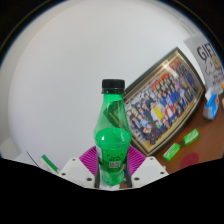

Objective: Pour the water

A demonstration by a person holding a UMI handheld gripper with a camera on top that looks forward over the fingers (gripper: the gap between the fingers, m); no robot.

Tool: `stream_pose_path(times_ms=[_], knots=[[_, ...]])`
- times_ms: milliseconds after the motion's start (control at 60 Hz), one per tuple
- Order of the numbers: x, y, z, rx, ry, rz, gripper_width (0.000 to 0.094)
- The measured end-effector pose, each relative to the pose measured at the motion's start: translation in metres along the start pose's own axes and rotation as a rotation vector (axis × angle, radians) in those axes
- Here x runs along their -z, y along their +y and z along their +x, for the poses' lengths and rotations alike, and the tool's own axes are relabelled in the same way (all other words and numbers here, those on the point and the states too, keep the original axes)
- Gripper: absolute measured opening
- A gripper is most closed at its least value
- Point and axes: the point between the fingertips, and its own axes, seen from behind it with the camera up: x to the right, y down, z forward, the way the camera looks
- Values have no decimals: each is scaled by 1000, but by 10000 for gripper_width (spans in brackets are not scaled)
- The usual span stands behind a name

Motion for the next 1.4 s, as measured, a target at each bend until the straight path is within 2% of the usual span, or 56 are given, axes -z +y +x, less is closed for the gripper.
stream_pose_path(times_ms=[150,267,367,683,783,950,1033,1083,1133,1400], knots=[[14,-41,62,377,120,65,357],[9,-42,121,545,230,36,357],[5,-28,168,614,284,-7,356],[2,25,246,700,357,-135,359],[4,23,246,700,348,-108,364],[5,25,245,717,357,-116,566],[8,29,246,731,364,-147,871],[12,28,246,743,373,-155,828],[18,29,244,751,384,-166,856],[95,40,209,698,464,-253,847]])
